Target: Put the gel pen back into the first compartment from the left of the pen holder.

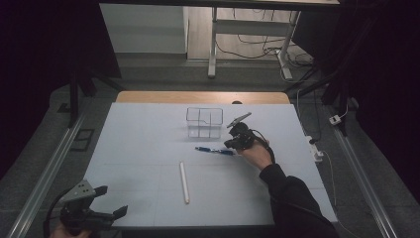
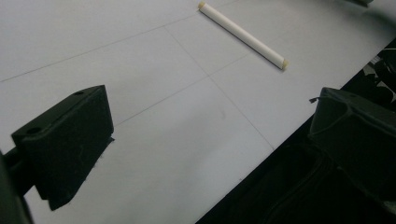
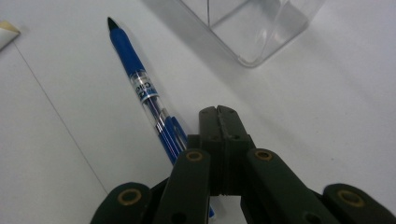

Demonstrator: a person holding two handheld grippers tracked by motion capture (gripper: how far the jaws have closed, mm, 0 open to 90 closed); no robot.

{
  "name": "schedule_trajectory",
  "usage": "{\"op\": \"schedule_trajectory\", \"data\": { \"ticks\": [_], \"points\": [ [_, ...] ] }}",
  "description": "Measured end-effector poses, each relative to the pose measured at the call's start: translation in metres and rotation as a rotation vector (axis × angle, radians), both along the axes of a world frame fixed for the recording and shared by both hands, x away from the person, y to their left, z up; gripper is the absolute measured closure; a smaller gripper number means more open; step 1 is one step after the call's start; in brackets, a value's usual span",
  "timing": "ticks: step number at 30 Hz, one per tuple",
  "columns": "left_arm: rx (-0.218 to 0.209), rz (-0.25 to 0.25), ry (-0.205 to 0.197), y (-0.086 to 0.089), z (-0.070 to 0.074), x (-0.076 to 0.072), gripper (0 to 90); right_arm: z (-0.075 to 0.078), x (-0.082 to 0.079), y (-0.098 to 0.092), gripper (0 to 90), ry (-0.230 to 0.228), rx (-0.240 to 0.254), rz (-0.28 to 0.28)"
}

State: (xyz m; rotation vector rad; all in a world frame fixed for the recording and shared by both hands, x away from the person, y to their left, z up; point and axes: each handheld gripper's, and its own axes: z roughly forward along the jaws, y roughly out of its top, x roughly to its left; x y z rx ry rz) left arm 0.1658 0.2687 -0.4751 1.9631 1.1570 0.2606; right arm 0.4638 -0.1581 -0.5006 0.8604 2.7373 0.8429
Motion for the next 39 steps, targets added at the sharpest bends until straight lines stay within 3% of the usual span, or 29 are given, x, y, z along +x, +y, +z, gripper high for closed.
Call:
{"op": "schedule_trajectory", "data": {
  "ticks": [5, 10, 18, 39],
  "points": [
    [0.0, -0.001, 0.0, 0.0, 0.0, 0.0, 0.0, -0.008, 0.0, -0.001, 89.7, 0.0, -0.043, 0.011],
    [-0.001, 0.0, 0.0, 0.0, 0.0, 0.0, 0.0, -0.008, -0.003, -0.004, 89.7, 0.008, -0.039, 0.015],
    [0.001, -0.002, 0.001, 0.0, 0.0, 0.0, 0.0, -0.008, -0.021, -0.008, 89.7, 0.053, -0.025, 0.033],
    [0.002, -0.001, 0.005, 0.0, 0.0, 0.001, 0.0, -0.007, -0.056, -0.005, 89.7, 0.097, -0.025, 0.078]
  ]
}}
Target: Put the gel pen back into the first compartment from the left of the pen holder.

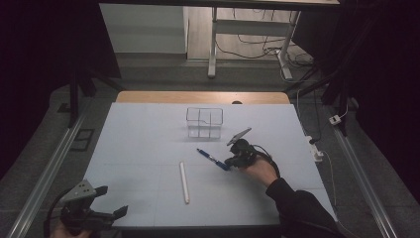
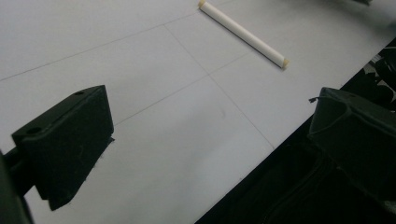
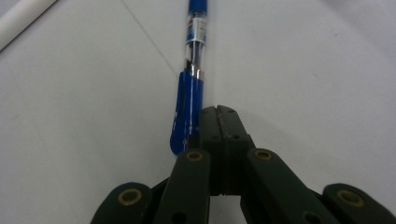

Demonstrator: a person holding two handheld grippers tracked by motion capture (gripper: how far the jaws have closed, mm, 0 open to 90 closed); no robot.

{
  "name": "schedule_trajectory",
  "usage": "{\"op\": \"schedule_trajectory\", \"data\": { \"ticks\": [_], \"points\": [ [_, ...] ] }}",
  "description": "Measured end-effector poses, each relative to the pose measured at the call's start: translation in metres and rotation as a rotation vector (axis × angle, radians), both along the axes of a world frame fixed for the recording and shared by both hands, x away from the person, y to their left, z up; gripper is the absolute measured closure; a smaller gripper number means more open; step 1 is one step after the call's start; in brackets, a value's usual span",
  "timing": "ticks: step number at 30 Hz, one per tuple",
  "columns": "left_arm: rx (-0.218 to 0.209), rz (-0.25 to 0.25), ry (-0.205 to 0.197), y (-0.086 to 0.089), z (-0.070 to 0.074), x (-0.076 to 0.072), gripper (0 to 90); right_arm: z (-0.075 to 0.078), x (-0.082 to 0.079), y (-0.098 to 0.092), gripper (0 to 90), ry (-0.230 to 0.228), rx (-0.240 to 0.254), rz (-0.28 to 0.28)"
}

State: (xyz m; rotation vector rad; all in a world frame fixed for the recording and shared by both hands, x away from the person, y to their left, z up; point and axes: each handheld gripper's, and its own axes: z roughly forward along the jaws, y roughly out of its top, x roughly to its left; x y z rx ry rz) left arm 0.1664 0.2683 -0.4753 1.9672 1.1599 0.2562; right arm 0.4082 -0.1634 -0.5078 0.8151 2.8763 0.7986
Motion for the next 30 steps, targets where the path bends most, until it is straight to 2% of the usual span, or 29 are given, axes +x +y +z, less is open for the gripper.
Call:
{"op": "schedule_trajectory", "data": {
  "ticks": [6, 9, 10, 14, 16, 24, 27, 30],
  "points": [
    [0.003, 0.0, 0.001, 0.0, 0.0, 0.0, 0.0, 0.001, -0.009, 0.001, 89.7, 0.005, -0.005, 0.018],
    [0.002, 0.0, 0.001, 0.0, 0.0, 0.0, 0.0, 0.004, -0.008, 0.0, 89.5, -0.015, 0.005, 0.007],
    [0.002, 0.0, 0.002, 0.0, 0.0, 0.0, 0.0, 0.007, -0.006, -0.001, 87.0, -0.026, 0.012, 0.002],
    [0.001, 0.001, 0.004, 0.0, 0.0, 0.0, 0.0, 0.014, -0.003, 0.002, 71.3, -0.05, 0.043, -0.035],
    [0.001, 0.002, 0.004, 0.0, 0.0, 0.001, 0.0, 0.015, -0.001, 0.007, 62.3, -0.045, 0.055, -0.043],
    [-0.001, 0.003, 0.004, 0.0, 0.0, 0.001, 0.0, 0.012, 0.005, 0.037, 25.2, -0.032, 0.028, -0.056],
    [-0.003, 0.003, 0.005, 0.001, 0.0, 0.001, 0.0, 0.009, 0.009, 0.047, 16.1, -0.022, 0.013, -0.056],
    [-0.003, 0.002, 0.004, 0.001, 0.0, 0.001, 0.0, 0.006, 0.012, 0.054, 10.1, -0.032, 0.007, -0.052]
  ]
}}
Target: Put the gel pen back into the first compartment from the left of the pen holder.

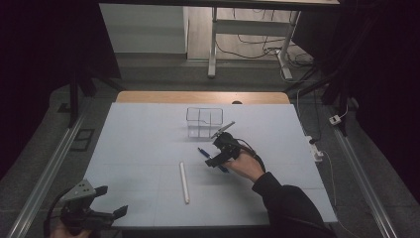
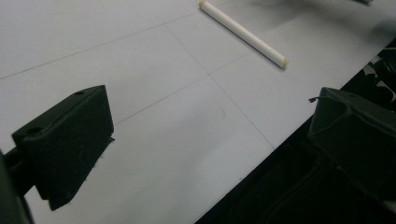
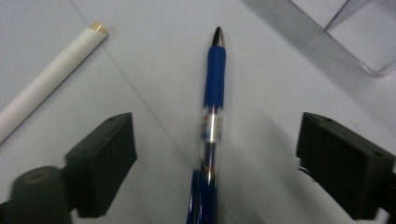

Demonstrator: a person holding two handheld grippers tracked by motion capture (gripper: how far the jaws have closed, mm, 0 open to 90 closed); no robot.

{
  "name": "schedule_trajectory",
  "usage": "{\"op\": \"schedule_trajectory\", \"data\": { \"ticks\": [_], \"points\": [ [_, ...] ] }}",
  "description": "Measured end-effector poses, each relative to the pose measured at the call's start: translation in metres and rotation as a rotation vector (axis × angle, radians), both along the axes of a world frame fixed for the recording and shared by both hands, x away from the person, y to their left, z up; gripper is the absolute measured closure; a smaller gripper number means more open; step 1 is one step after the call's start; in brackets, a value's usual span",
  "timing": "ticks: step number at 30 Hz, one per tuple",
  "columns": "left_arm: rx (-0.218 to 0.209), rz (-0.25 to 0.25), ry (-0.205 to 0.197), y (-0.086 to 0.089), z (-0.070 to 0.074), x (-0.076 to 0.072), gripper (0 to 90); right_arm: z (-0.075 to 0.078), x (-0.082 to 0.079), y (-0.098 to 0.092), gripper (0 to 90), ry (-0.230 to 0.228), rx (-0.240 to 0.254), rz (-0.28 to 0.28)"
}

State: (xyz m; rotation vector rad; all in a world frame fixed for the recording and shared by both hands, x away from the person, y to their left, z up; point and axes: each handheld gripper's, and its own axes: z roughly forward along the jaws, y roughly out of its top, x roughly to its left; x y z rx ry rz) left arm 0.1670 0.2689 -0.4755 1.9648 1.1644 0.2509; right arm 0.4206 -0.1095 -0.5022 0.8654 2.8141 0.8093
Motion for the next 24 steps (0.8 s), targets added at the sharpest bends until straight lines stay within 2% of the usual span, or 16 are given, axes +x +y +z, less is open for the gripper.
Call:
{"op": "schedule_trajectory", "data": {
  "ticks": [2, 5, 10, 15, 16, 18, 21, 24],
  "points": [
    [0.0, 0.0, 0.0, 0.0, 0.0, 0.0, 0.0, -0.003, 0.002, 0.004, 4.1, -0.016, -0.017, -0.006],
    [-0.001, 0.0, 0.0, 0.0, 0.0, 0.0, 0.0, -0.006, 0.007, 0.009, 0.0, -0.038, -0.026, -0.011],
    [-0.001, 0.0, 0.0, 0.0, 0.0, 0.0, 0.0, -0.011, 0.012, 0.02, 0.0, -0.035, -0.048, -0.012],
    [-0.002, -0.001, -0.002, 0.0, 0.0, 0.0, 0.0, -0.02, 0.015, 0.03, 0.0, -0.044, -0.102, -0.008],
    [-0.003, -0.002, -0.003, 0.0, 0.0, 0.0, 0.0, -0.021, 0.016, 0.031, 0.0, -0.057, -0.115, 0.003],
    [-0.003, -0.002, -0.002, 0.0, 0.0, 0.0, 0.0, -0.021, 0.017, 0.033, 0.0, -0.058, -0.114, 0.005],
    [-0.001, -0.003, -0.003, 0.0, 0.0, 0.0, 0.0, -0.018, 0.017, 0.036, 10.8, -0.058, -0.094, 0.005],
    [0.0, -0.003, -0.002, 0.0, 0.0, 0.0, 0.0, -0.014, 0.018, 0.037, 29.8, -0.066, -0.088, 0.02]
  ]
}}
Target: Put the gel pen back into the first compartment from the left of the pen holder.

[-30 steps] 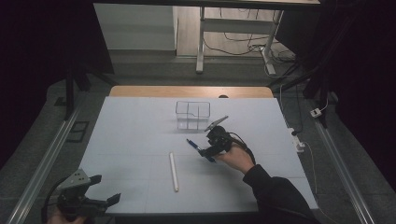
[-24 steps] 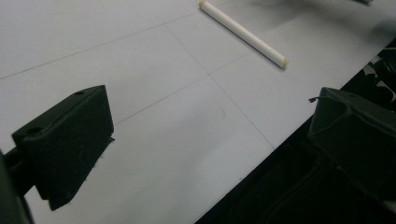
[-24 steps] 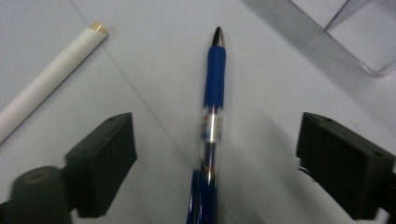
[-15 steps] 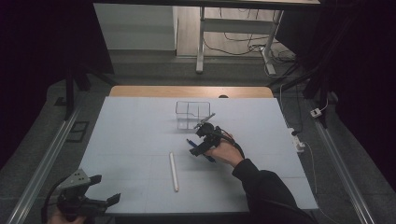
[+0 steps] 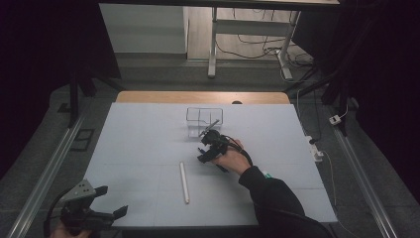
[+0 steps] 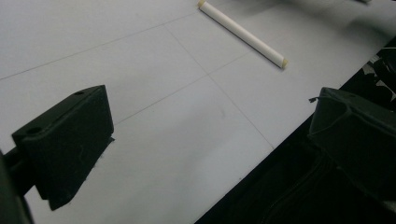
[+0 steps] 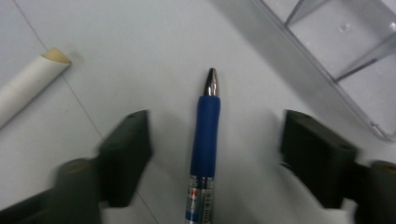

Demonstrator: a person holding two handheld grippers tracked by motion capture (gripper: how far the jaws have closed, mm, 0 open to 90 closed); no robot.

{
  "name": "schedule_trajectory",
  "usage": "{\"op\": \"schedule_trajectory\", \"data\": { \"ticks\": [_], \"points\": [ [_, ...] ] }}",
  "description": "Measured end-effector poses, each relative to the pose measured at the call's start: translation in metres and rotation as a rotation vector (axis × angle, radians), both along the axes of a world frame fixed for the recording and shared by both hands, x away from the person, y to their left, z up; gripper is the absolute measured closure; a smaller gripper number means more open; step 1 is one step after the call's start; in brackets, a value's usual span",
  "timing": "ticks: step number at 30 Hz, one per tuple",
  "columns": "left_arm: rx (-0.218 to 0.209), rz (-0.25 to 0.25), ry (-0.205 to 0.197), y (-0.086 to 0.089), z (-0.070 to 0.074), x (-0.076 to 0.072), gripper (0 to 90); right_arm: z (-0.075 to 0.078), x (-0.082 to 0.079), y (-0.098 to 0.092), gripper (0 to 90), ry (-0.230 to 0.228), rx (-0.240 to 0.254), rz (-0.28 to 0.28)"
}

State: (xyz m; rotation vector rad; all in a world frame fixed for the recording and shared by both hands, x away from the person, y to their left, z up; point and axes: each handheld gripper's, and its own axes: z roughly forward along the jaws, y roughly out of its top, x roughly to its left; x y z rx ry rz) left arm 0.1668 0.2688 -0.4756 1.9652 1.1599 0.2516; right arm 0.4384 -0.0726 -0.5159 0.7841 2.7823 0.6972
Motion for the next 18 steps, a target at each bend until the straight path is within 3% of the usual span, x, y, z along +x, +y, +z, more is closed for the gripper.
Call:
{"op": "schedule_trajectory", "data": {
  "ticks": [8, 11, 14, 18],
  "points": [
    [0.002, -0.001, -0.001, -0.0002, 0.0001, -0.0002, 0.0, 0.0049, -0.0018, 0.0045, 66.9, 0.005, 0.0, 0.018],
    [0.002, -0.002, -0.001, -0.0001, 0.0, -0.0002, 0.0, 0.0054, -0.0033, 0.0062, 78.1, 0.02, 0.005, -0.011],
    [0.003, -0.002, -0.001, -0.0001, 0.0001, -0.0003, 0.0, 0.0055, -0.0031, 0.0061, 79.8, 0.036, 0.012, -0.036],
    [0.003, -0.003, -0.002, -0.0002, 0.0001, -0.0003, 0.0, 0.0057, -0.0038, 0.0059, 80.3, 0.025, 0.002, -0.038]
  ]
}}
